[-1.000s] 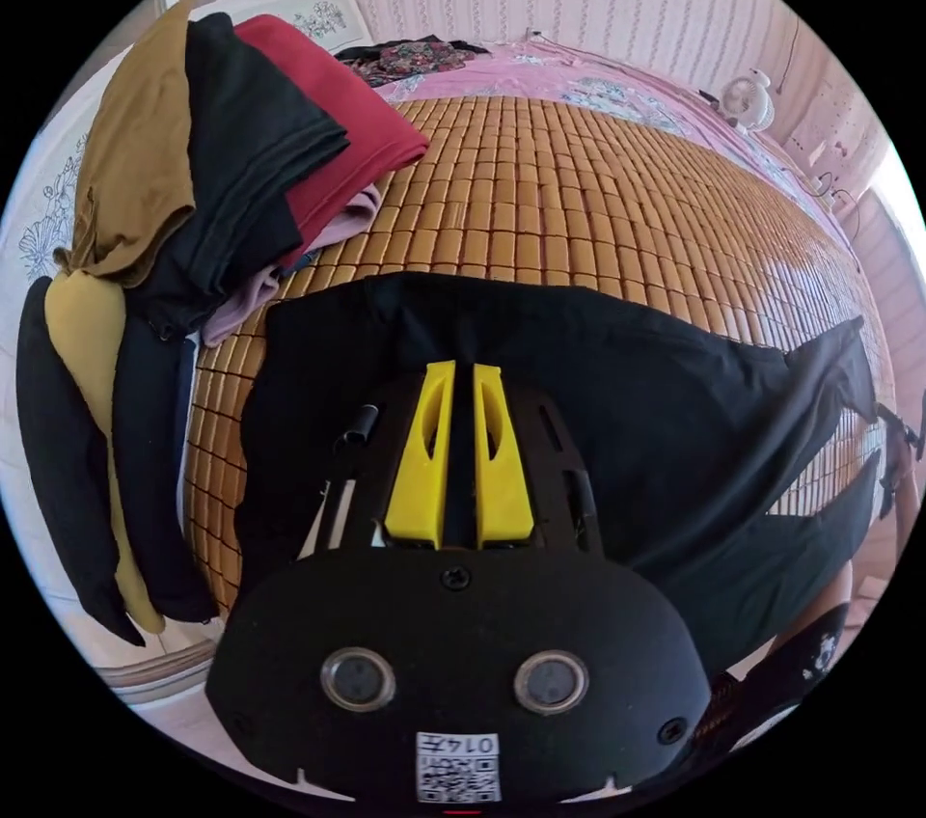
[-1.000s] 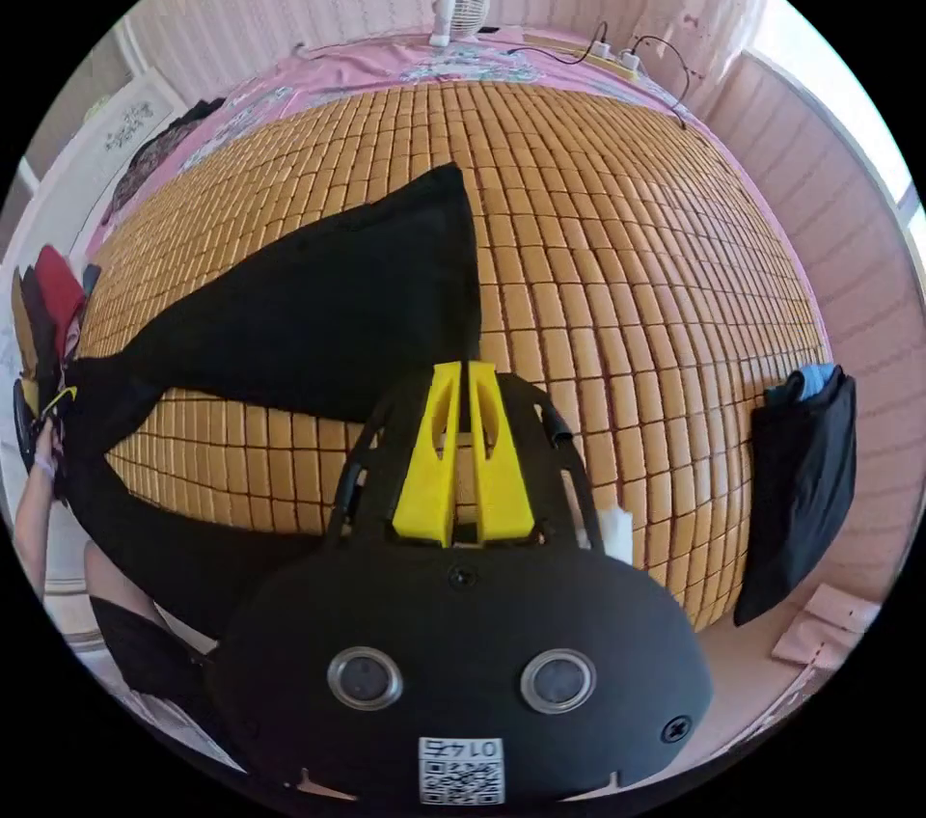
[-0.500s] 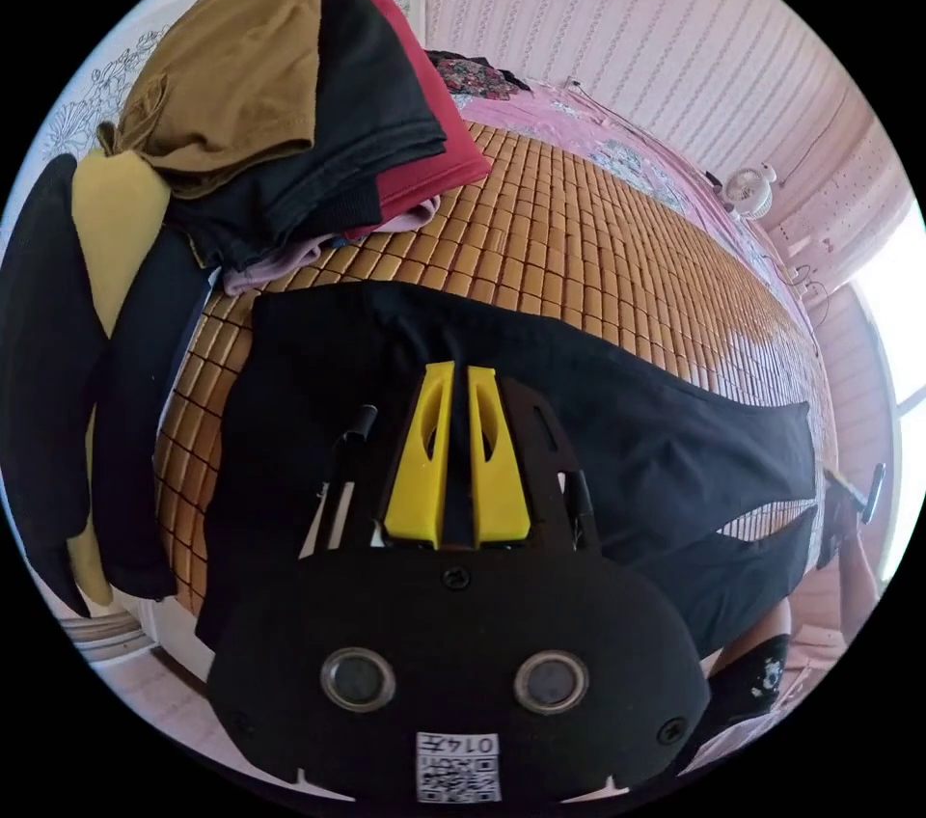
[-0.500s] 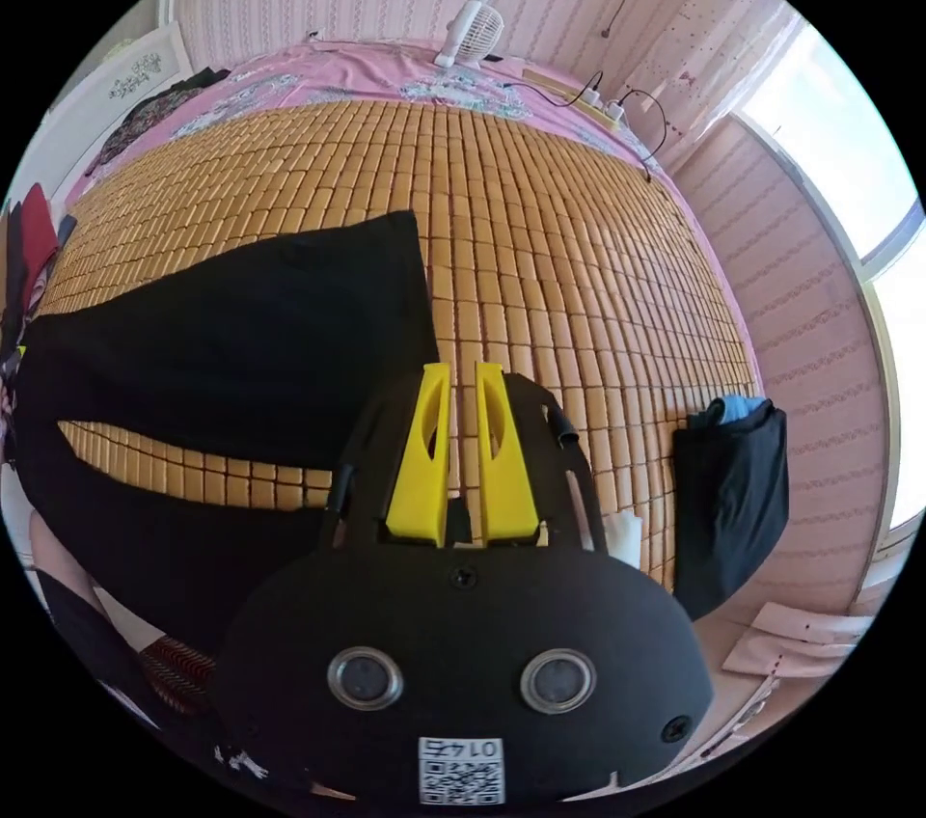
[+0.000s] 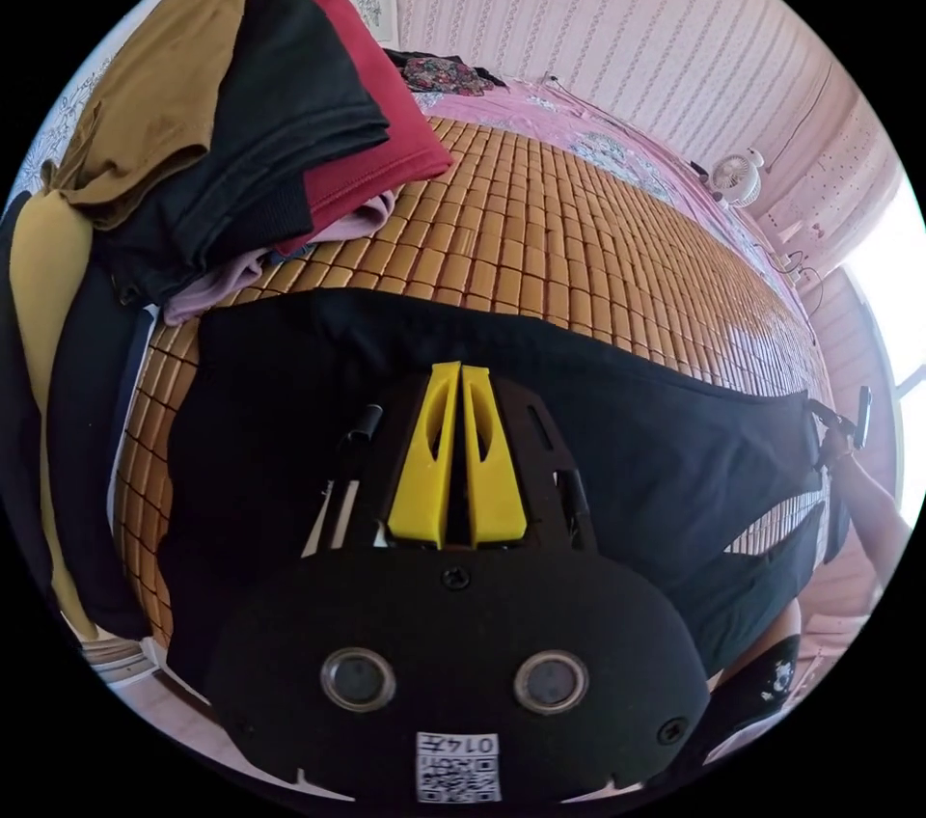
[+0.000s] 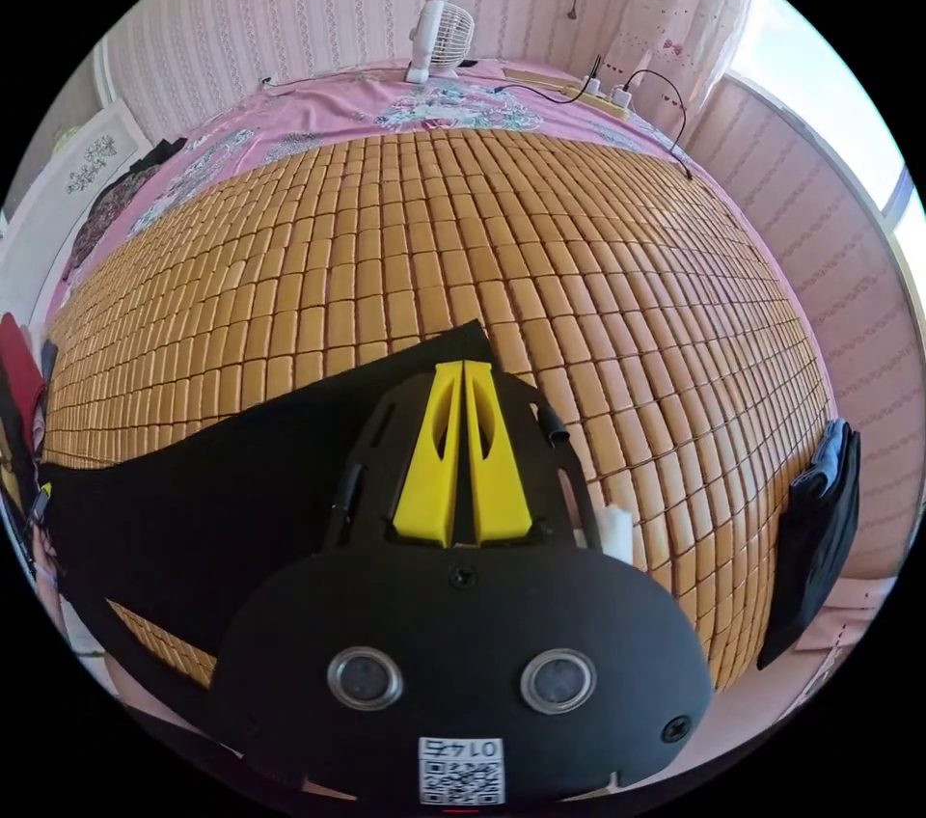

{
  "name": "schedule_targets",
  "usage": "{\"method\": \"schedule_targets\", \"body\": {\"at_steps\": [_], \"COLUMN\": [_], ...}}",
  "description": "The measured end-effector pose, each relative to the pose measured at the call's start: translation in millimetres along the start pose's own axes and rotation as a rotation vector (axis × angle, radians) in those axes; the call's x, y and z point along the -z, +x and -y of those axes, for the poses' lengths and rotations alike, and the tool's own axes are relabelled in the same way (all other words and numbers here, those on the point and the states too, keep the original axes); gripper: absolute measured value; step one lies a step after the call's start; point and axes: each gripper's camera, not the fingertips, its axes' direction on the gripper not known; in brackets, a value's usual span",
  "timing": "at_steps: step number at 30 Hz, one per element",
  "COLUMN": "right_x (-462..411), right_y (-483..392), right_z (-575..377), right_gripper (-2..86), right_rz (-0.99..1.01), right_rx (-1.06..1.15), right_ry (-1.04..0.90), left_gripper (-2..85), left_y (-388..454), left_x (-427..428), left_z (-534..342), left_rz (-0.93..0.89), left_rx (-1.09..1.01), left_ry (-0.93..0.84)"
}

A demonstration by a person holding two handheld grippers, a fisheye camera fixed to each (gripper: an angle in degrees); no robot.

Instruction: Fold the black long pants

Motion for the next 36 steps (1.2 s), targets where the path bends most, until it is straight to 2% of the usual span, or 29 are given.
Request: {"method": "schedule_targets", "body": {"at_steps": [6, 7, 10, 14, 16, 18, 20, 21, 22, 25, 28, 31, 34, 36], "right_x": [23.6, 42.5, 134.5, 248.6, 288.9, 321.2, 354.2, 360.9, 371.8, 386.3, 397.1, 404.7, 412.3, 416.0], "right_y": [-13.7, -10.2, -14.7, 10.2, 24.9, 28.3, 31.0, 33.6, 43.1, 79.1, 109.6, 134.3, 154.0, 164.5], "right_z": [-6.2, -15.4, -76.0, -195.7, -254.5, -310.9, -377.2, -390.4, -410.4, -440.2, -464.3, -485.0, -505.9, -513.2], "right_gripper": [-0.7, -0.7, -0.8, -0.9, -0.8, -0.8, -0.9, -0.9, -0.9, -0.9, -0.7, 0.2, 4.7, 6.6], "right_rz": [-0.084, -0.123, -0.185, -0.044, -0.042, -0.216, -0.475, -0.502, -0.492, -0.287, -0.130, 0.019, 0.089, 0.118], "right_rx": [0.072, 0.030, 0.056, 0.128, 0.144, 0.146, 0.076, 0.054, 0.004, -0.125, -0.249, -0.325, -0.376, -0.377], "right_ry": [-0.018, 0.019, 0.379, 0.514, 0.536, 0.528, 0.579, 0.590, 0.574, 0.468, 0.439, 0.407, 0.409, 0.407], "left_gripper": [-0.7, -0.6, -0.3, -0.8, -0.9, -0.9, -1.0, -1.0, -1.0, -1.0, -0.9, -0.7, 0.8, 3.2], "left_y": [-23.5, -25.8, -36.5, -52.5, -59.4, -67.4, -72.6, -74.9, -75.9, -78.0, -83.9, -98.7, -120.3, -151.9], "left_x": [-11.5, -11.3, 4.8, 46.2, 66.4, 91.3, 104.7, 111.5, 114.6, 127.9, 137.1, 147.6, 143.8, 121.9], "left_z": [-15.1, -17.7, -39.3, -96.3, -130.2, -182.7, -221.7, -245.5, -256.5, -301.5, -330.1, -353.8, -380.9, -404.4], "left_rz": [-0.076, -0.081, -0.164, -0.232, -0.231, -0.224, -0.222, -0.217, -0.209, -0.148, -0.123, -0.163, -0.109, -0.164], "left_rx": [0.069, 0.080, 0.098, 0.064, 0.050, 0.050, 0.070, 0.073, 0.075, 0.050, 0.044, 0.097, 0.168, 0.316], "left_ry": [0.008, 0.008, 0.089, 0.175, 0.178, 0.179, 0.169, 0.156, 0.151, 0.164, 0.186, 0.258, 0.330, 0.258]}}
